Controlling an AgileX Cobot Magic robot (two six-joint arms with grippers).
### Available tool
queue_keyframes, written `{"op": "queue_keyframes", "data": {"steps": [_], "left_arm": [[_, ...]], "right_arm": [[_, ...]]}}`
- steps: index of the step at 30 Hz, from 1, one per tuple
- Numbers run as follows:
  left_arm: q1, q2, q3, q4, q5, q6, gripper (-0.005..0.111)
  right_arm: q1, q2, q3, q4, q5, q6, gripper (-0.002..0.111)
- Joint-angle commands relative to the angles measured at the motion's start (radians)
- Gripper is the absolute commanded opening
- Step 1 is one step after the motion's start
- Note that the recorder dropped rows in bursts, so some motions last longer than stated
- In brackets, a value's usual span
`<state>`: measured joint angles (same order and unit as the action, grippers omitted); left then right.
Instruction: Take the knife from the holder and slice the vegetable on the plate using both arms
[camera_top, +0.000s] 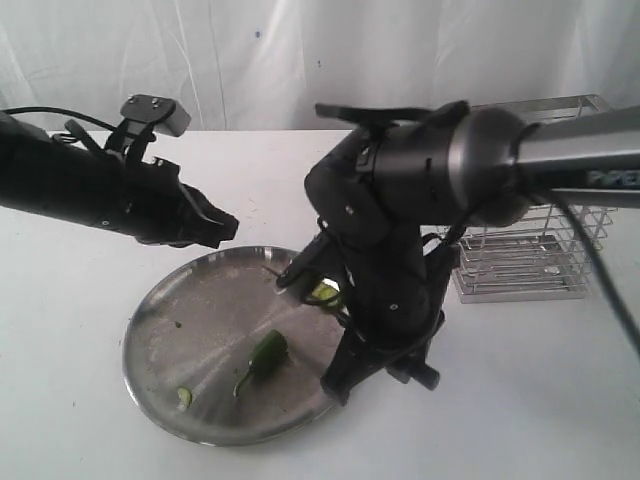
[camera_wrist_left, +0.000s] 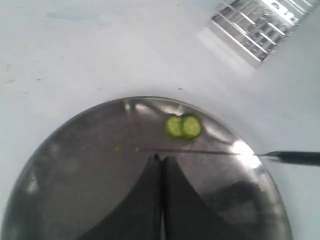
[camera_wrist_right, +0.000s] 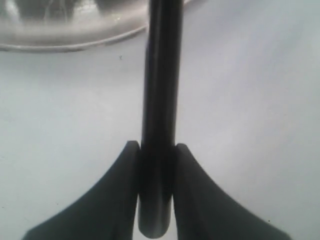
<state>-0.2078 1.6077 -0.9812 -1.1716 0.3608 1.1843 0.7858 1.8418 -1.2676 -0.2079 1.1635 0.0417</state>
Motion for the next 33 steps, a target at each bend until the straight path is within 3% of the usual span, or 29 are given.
{"op": "queue_keyframes", "data": {"steps": [1,5,9,15,18,20,26,33], "left_arm": [[-0.003,-0.108,0.081,-0.01,-0.109,-0.049,0.0],[-0.003,-0.217,0.149,-0.01,-0.208,-0.089,0.0],[-0.003,-0.352,0.229,-0.01,-0.332,-0.087,0.0],[-0.003,-0.531,0.374,-0.014,-0.578,-0.049,0.0],[-0.003,-0.575,0.449,-0.103,-0.737,-0.032,0.0],[0.011,-0.577,0.483,-0.213,-0.794,0.072,0.0],[0.127,-0.483,0.491,-0.573,-0.643,0.511,0.0],[0.164,-0.409,0.515,-0.573,-0.504,0.608,0.0]], "right_arm": [[-0.009,-0.124,0.0,-0.021,-0.003,0.006,0.0],[-0.014,-0.223,0.0,-0.029,0.013,-0.006,0.0],[-0.085,-0.296,0.0,0.011,0.008,-0.05,0.0],[-0.256,-0.313,0.002,0.381,0.058,-0.363,0.0],[-0.311,-0.305,0.002,0.455,0.058,-0.431,0.0],[-0.343,-0.298,0.002,0.453,0.058,-0.431,0.0],[-0.418,-0.258,0.002,0.459,0.058,-0.401,0.0],[-0.42,-0.21,0.002,0.483,0.042,-0.407,0.0]]}}
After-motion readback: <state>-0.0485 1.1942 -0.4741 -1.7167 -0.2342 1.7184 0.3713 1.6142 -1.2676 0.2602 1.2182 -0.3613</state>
